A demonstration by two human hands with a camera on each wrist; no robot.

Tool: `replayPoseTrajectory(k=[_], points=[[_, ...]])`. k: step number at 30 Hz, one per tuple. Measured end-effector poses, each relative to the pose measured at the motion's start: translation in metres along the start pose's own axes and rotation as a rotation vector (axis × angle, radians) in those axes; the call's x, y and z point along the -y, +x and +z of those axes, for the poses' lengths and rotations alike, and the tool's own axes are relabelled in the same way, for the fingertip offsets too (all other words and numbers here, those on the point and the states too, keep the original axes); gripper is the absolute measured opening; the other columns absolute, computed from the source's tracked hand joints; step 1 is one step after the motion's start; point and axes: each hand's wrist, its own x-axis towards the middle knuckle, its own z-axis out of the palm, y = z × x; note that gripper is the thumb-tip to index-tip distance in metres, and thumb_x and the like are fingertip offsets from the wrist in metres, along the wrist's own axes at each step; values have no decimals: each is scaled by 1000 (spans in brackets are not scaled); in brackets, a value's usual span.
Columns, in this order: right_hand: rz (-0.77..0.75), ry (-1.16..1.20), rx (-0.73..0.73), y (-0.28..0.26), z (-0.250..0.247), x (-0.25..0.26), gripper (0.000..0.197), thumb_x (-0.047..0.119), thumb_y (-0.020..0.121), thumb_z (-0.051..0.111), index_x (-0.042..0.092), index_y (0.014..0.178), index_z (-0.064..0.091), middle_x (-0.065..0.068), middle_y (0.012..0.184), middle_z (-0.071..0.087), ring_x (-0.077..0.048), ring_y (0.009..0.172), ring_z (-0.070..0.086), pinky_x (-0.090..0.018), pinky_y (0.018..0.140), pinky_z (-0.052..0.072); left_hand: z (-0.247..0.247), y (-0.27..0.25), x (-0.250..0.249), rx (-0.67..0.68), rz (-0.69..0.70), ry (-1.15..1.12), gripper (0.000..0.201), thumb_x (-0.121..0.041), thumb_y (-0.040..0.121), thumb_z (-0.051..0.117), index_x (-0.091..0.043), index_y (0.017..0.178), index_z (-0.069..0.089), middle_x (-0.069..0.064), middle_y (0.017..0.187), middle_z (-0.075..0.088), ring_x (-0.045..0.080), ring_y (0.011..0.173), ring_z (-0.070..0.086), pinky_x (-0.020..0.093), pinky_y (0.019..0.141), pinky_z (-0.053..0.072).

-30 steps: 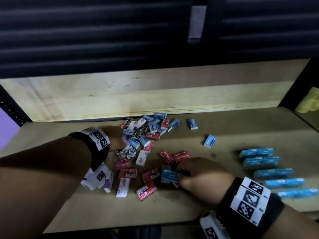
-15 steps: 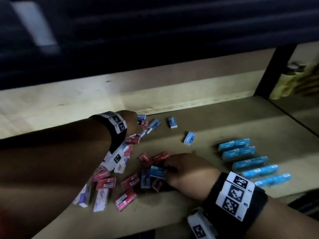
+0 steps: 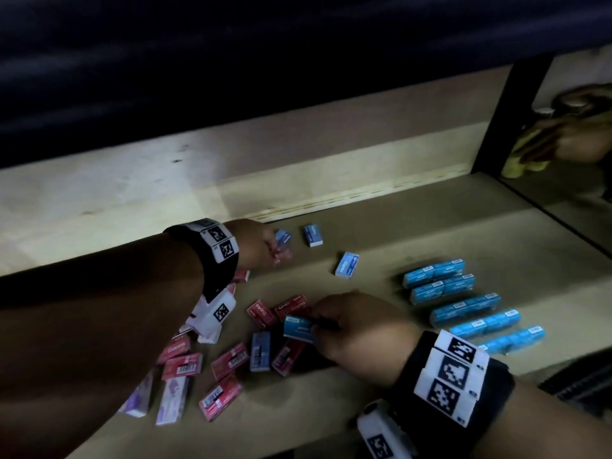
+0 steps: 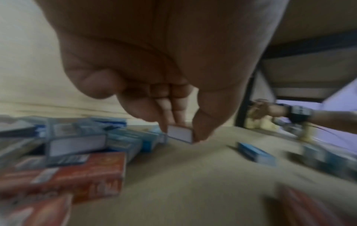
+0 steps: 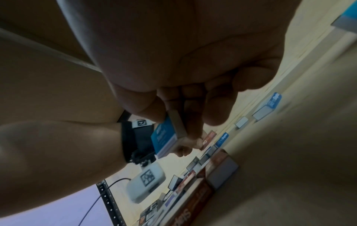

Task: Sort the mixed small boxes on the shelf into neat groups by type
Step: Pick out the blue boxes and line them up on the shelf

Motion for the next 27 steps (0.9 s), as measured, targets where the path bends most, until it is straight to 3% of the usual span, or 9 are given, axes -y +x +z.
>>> replayPoseTrajectory(k=[5,8,11,13,16,19,21,24,27], points=[[2,-1,-13,2,1,-2,35,53,77,48,42,108,58,15,103,66,-3,83,61,-11,58,34,19,-17,-3,28,174,32,16,-40,77,69,-38,91,61,-23,74,54,-2,70,52,2,52,29],[-1,11,-17,1,2,-3,39,55,75,45,44,111,56,16,103,66,-3,84,62,-11,58,34,17,-8,5,-35,91,-2,27,-51,80,70,-37,102,61,-22,91,56,5,84,54,16,67,35],[14,20,-33,0,3,-3,43,58,71,41,44,110,53,16,103,65,-5,83,62,-16,59,39,11,5,23,-108,-95,-89,32,-57,78,73,-36,100,63,-7,116,63,15,94,58,23,76,40],[22,24,-35,0,3,-6,48,60,69,38,41,108,56,14,99,67,-5,83,63,-21,63,46,14,11,32,-115,-178,-53,55,-61,76,73,-26,118,64,1,123,64,23,105,61,26,82,45],[33,10,-69,0,2,-9,48,62,67,37,45,109,55,16,100,67,-4,84,62,-14,58,40,20,17,33,-63,-239,65,64,-68,75,69,-21,118,64,6,115,68,24,97,64,28,78,48],[38,2,-70,1,1,-10,46,60,69,39,44,109,55,15,99,68,-4,83,63,-19,59,41,23,22,29,-19,-274,93,62,-79,74,61,-22,98,65,1,99,67,17,77,58,27,66,44],[40,6,-69,1,2,-10,46,60,69,40,46,110,54,14,98,68,-6,85,64,-19,59,41,23,25,26,-10,-310,81,61,-82,74,57,-23,91,57,-1,91,59,16,73,54,28,62,40],[36,9,-74,1,2,-10,47,62,67,38,48,110,52,14,97,68,-4,82,63,-11,53,31,21,26,20,3,-345,77,57,-76,76,62,-21,86,57,-4,79,55,13,67,52,27,54,35],[28,12,-60,1,0,-10,45,60,69,41,44,108,57,13,96,68,-5,82,63,-10,53,30,19,24,16,-52,-329,49,47,-66,74,70,-23,81,56,-5,74,54,9,58,48,24,47,30]])
